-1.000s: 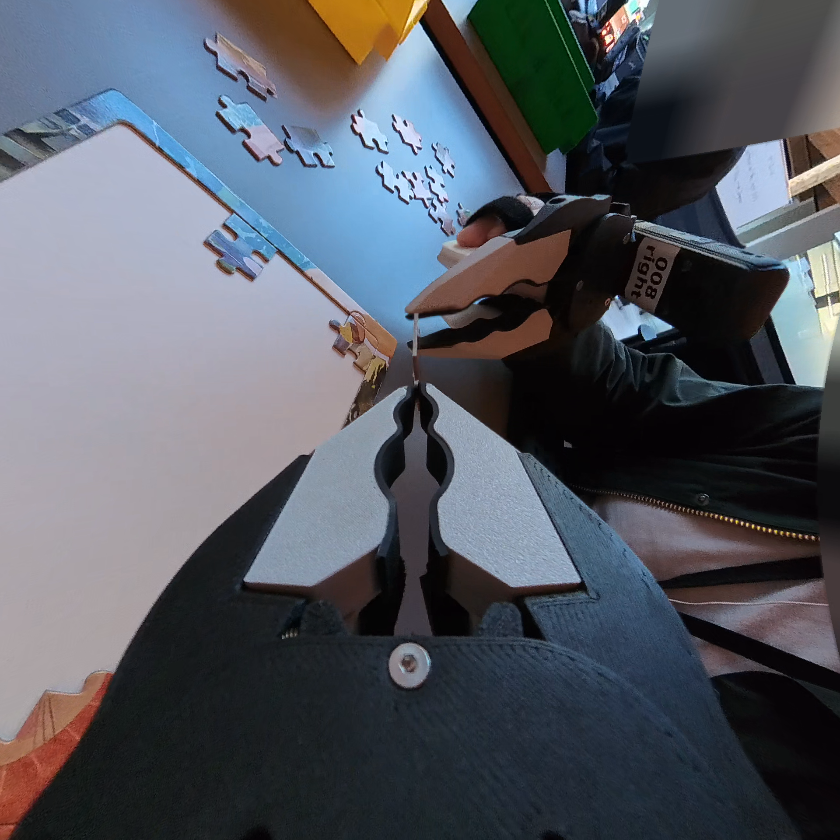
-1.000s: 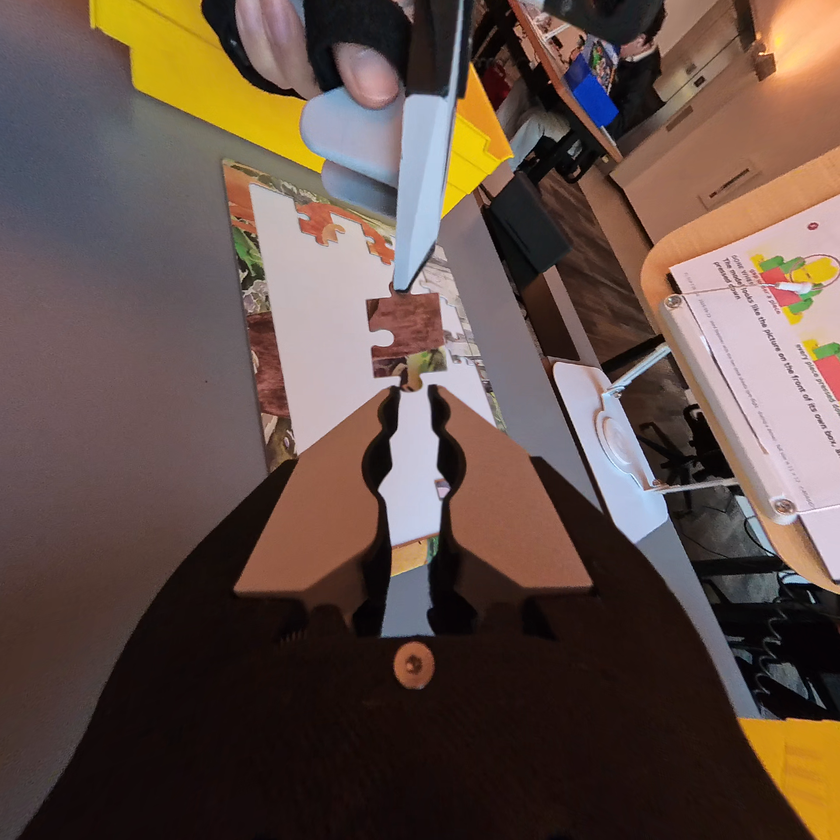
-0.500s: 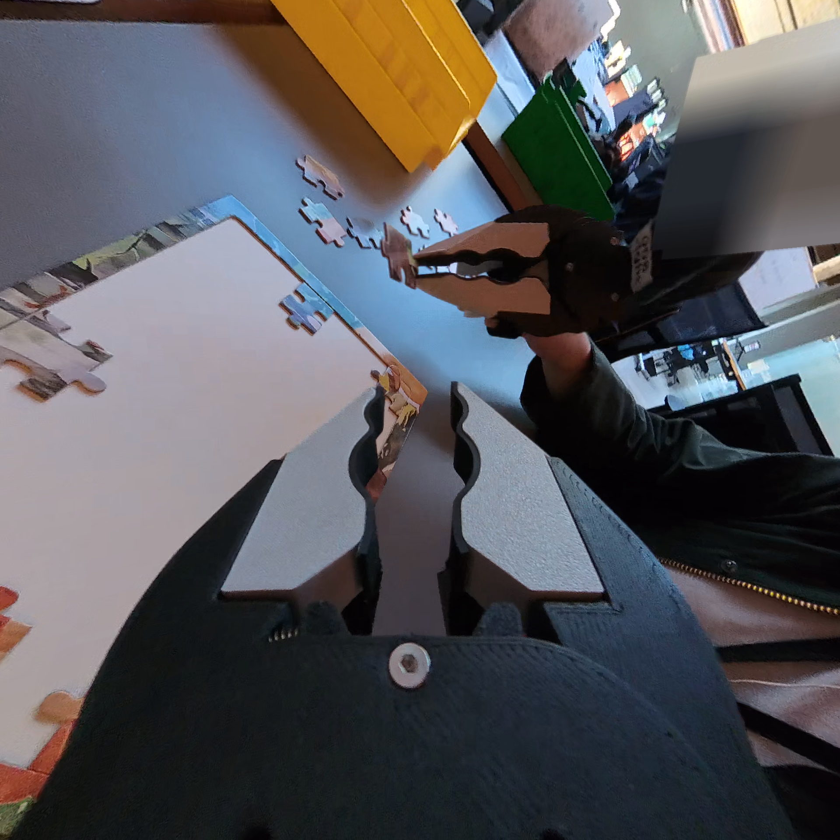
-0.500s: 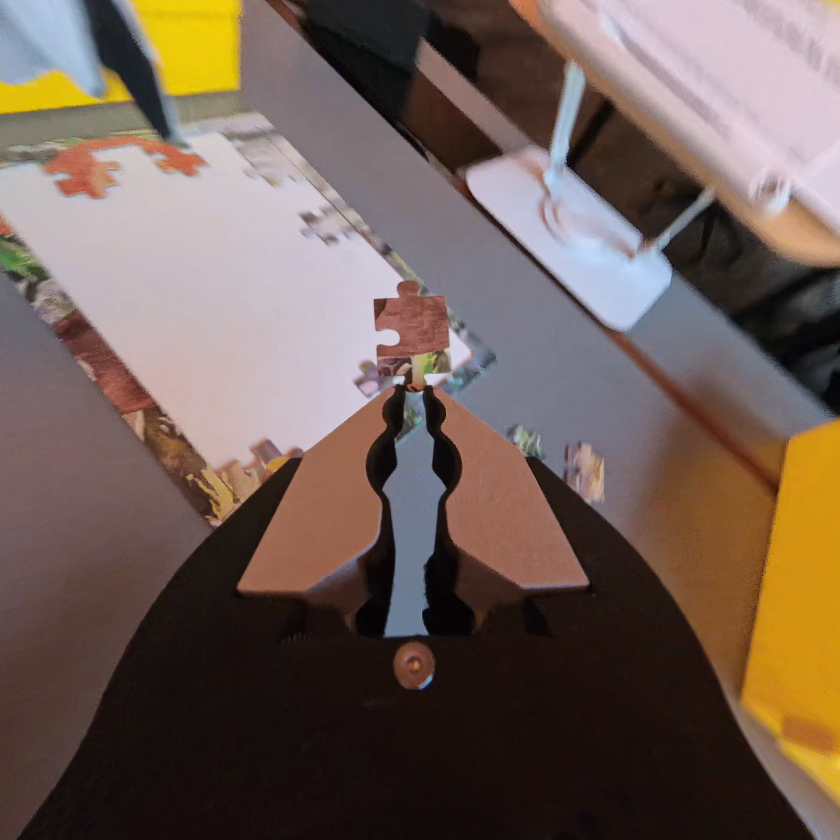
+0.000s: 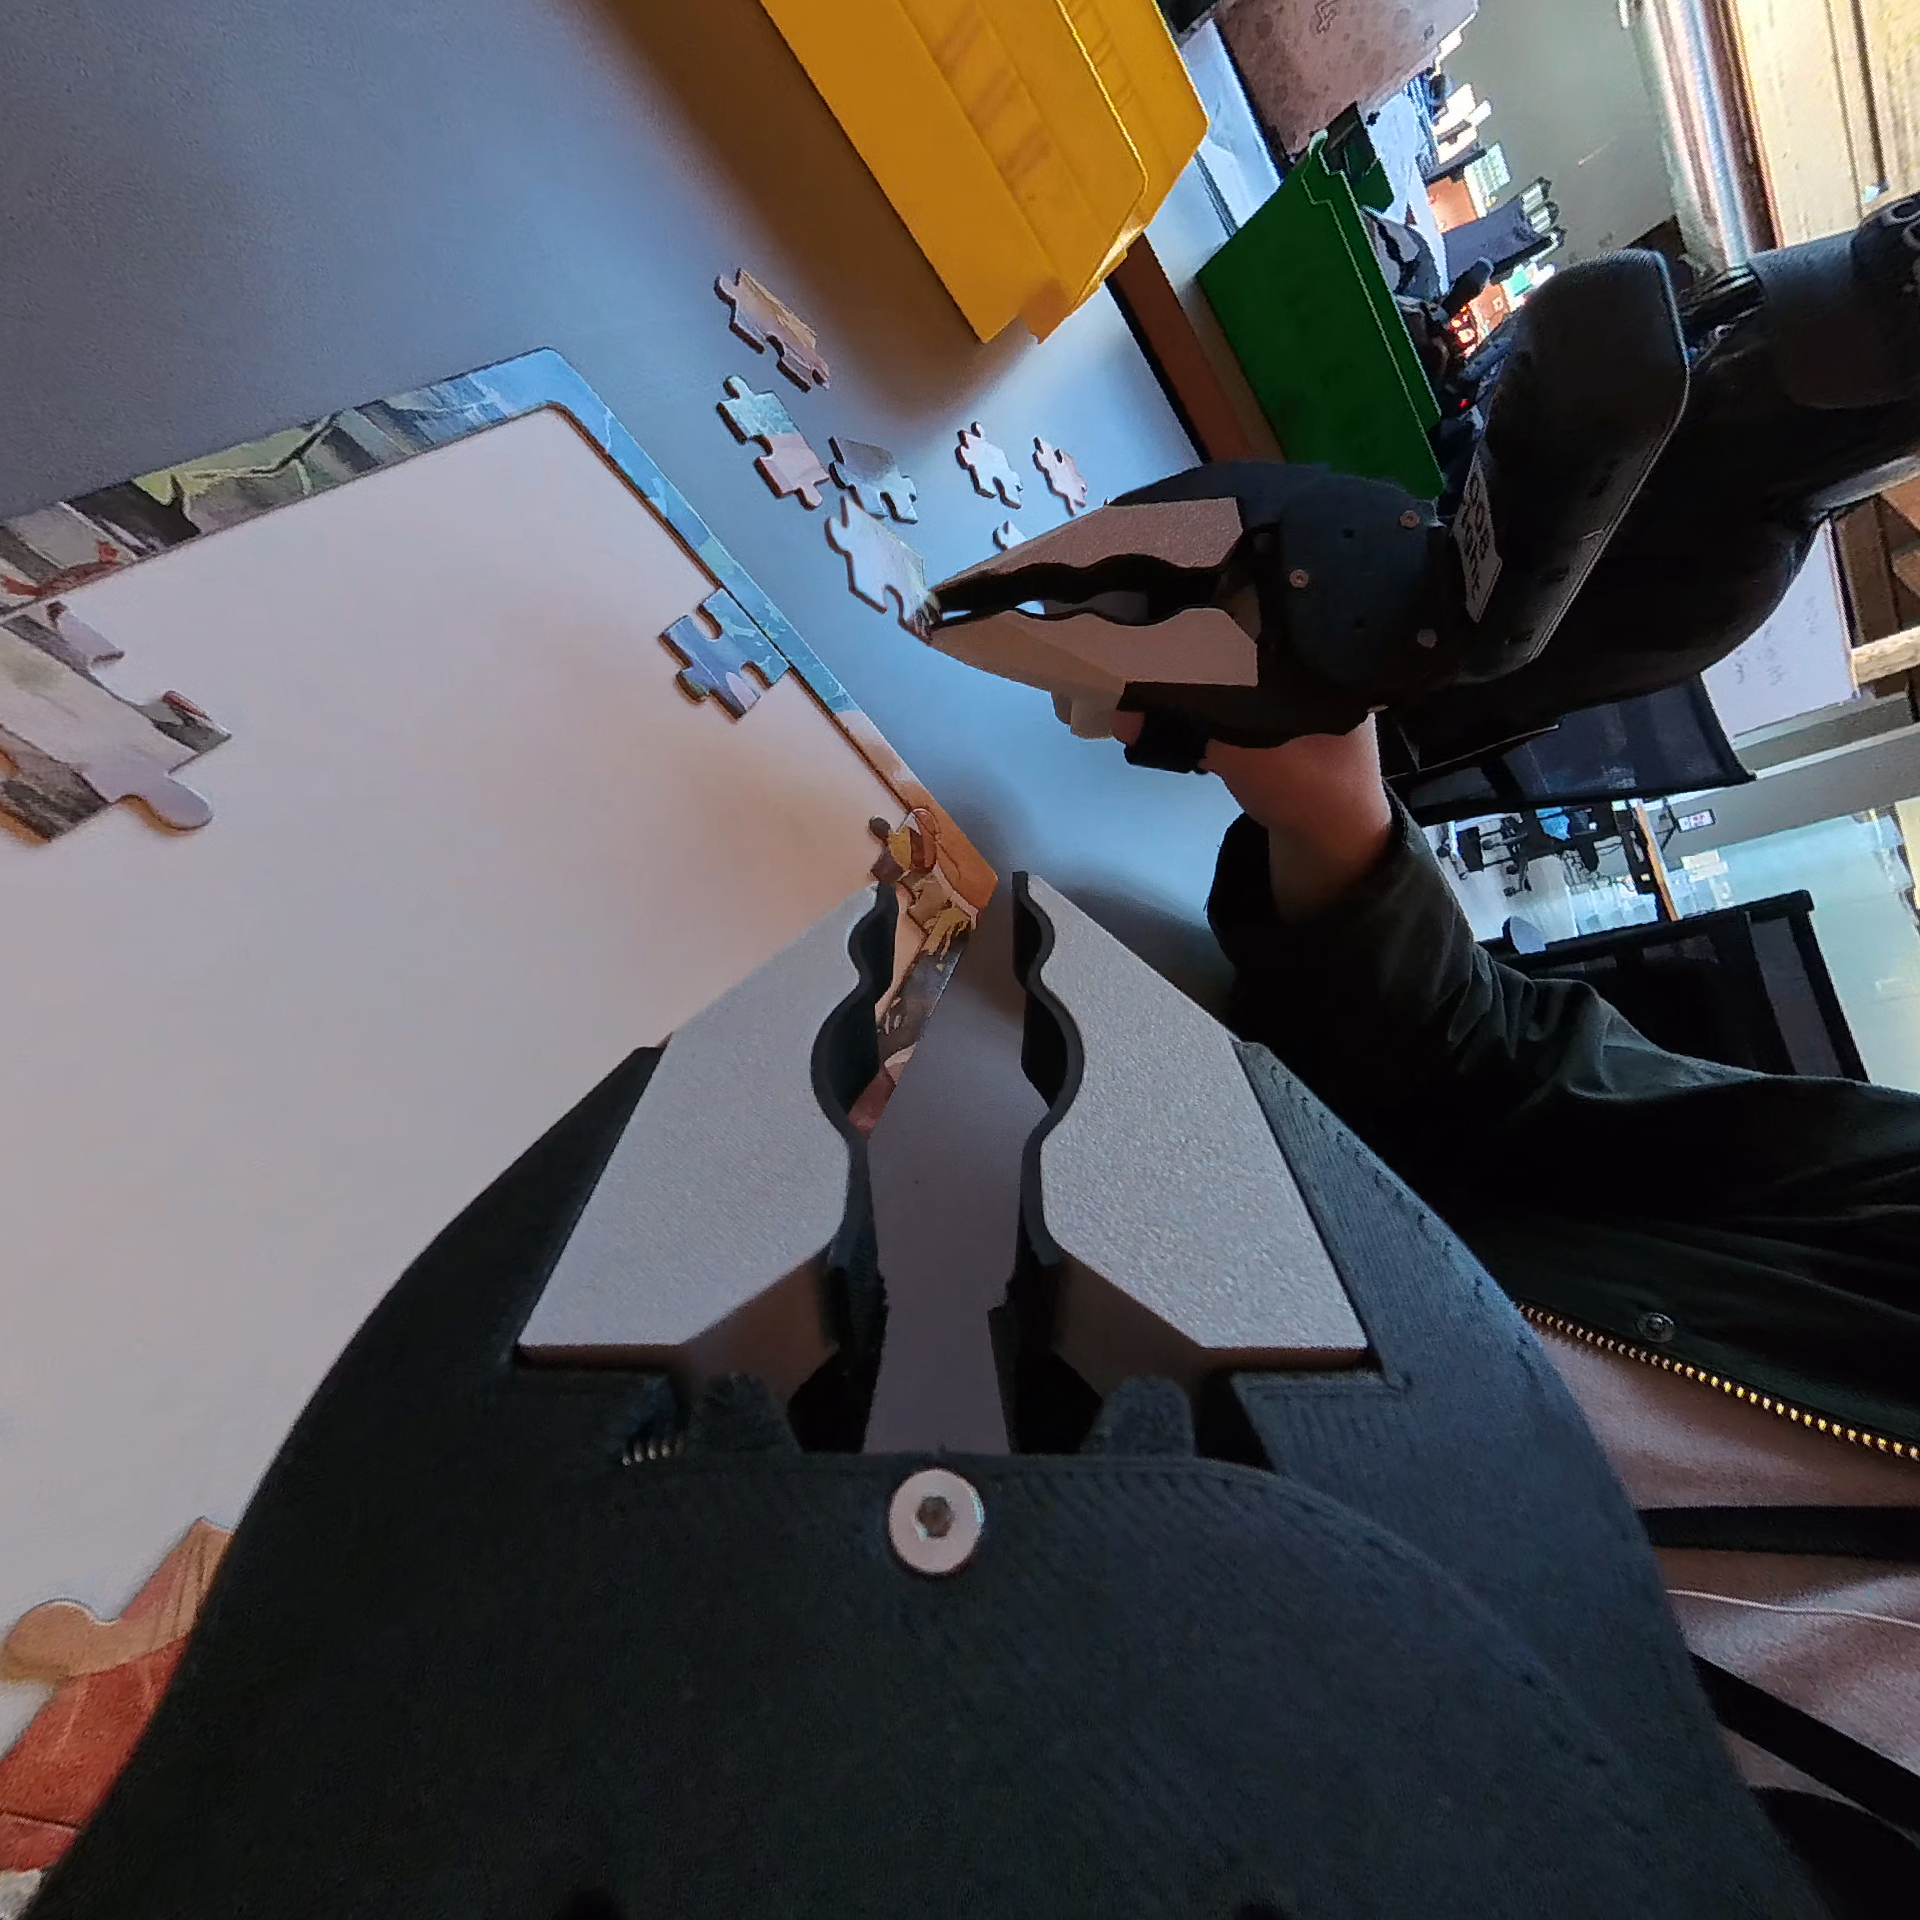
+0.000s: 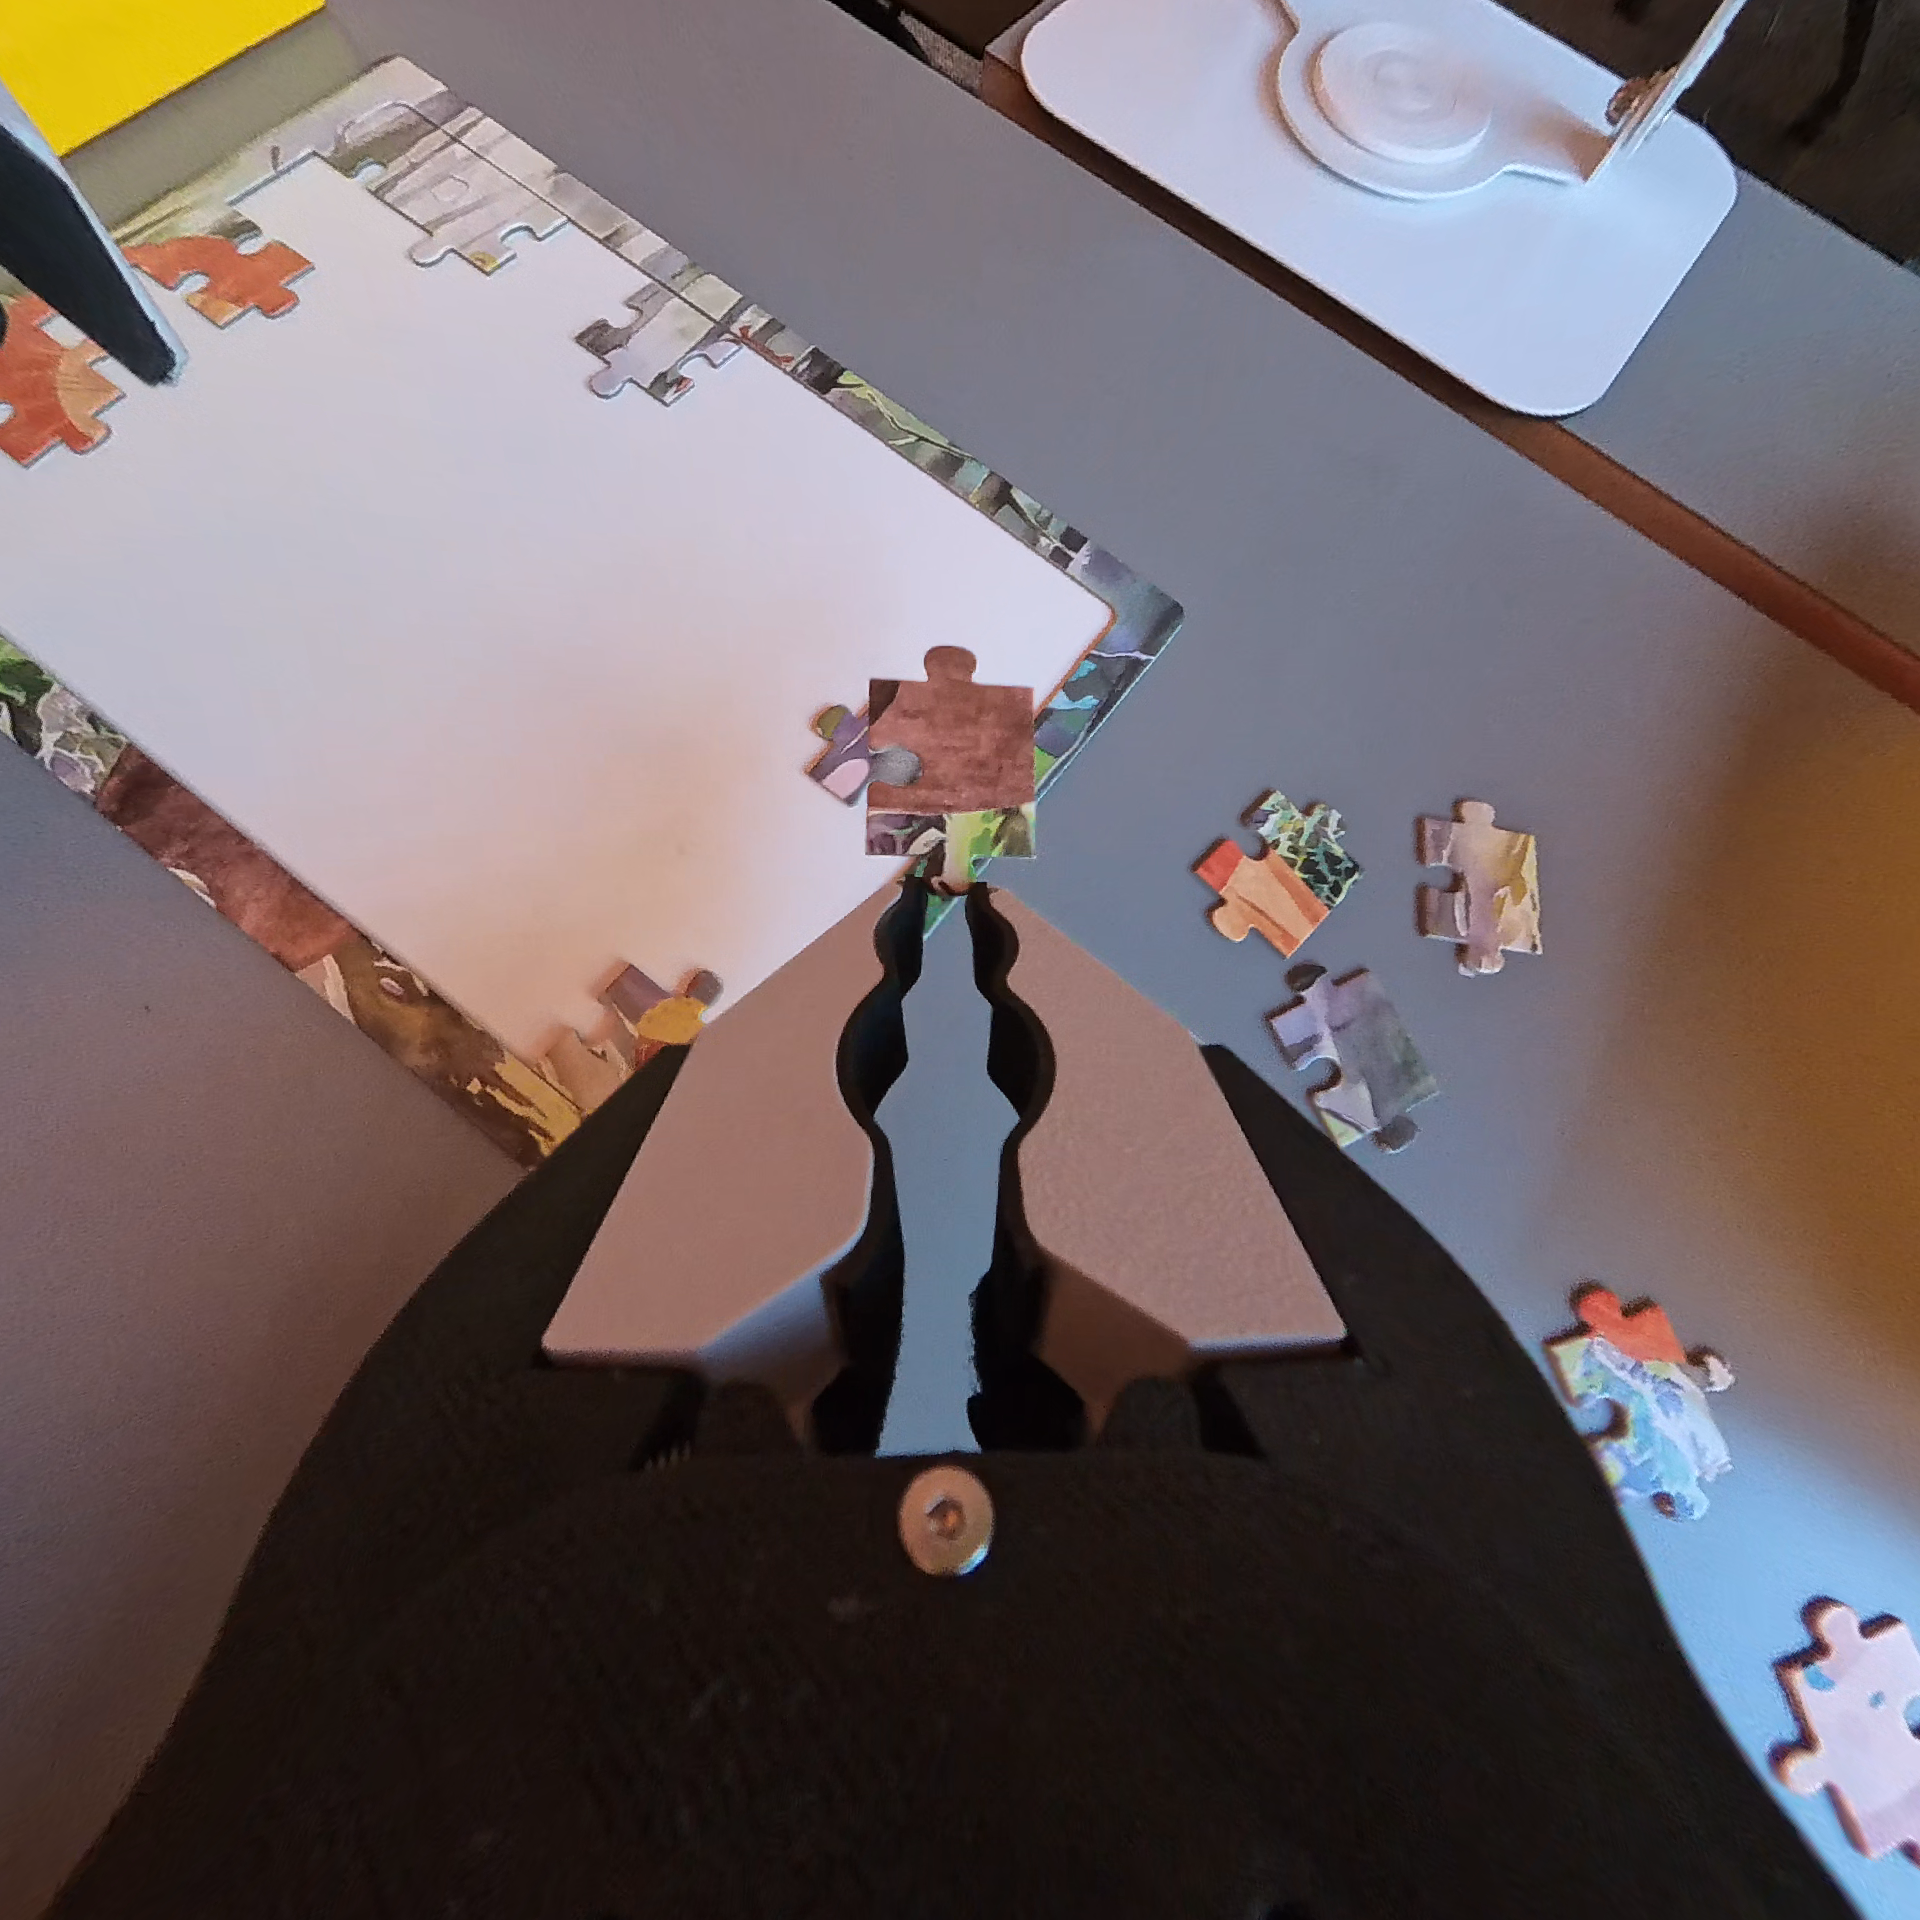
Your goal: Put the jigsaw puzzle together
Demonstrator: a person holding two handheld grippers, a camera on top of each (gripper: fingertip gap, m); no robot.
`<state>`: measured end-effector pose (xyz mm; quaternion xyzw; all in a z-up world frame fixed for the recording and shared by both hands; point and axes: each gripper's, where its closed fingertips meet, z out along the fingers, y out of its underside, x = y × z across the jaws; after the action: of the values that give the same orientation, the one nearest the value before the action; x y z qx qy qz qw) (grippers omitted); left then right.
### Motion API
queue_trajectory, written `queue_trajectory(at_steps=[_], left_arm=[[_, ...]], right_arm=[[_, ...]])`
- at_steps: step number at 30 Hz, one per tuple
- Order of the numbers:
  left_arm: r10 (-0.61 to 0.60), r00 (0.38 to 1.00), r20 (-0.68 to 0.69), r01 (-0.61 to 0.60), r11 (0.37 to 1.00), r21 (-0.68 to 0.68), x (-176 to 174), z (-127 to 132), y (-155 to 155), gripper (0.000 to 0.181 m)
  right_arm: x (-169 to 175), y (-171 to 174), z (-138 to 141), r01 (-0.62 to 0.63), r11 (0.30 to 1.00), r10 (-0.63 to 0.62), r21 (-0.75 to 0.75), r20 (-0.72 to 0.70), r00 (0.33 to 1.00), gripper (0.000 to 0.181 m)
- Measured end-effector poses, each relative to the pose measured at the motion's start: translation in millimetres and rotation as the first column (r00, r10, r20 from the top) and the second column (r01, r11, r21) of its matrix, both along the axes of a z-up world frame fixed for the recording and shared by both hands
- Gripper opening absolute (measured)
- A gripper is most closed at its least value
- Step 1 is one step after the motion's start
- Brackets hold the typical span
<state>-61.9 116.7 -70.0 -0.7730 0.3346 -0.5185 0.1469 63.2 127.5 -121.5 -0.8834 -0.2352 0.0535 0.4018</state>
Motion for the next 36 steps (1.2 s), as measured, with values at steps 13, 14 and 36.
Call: queue_trajectory(at_steps=[13, 14, 36], left_arm=[[0.007, 1.000, -0.012, -0.007, 1.000, -0.025, -2, -5, 2, 0.018], [0.008, 1.000, -0.014, -0.008, 1.000, -0.027, -2, -5, 2, 0.018], [0.185, 0.907, 0.377, -0.279, 0.937, 0.211, -88, 156, 17, 0.001]], right_arm=[[-4, 4, -18, 0.060, 0.997, -0.061, -0.055, -0.022, 0.998, 0.008], [-3, 7, -20, 0.068, 0.996, -0.069, -0.056, -0.024, 0.997, 0.008], [-82, 77, -18, -0.523, 0.845, 0.534, -0.109, 0.184, 0.825, 0.008]])
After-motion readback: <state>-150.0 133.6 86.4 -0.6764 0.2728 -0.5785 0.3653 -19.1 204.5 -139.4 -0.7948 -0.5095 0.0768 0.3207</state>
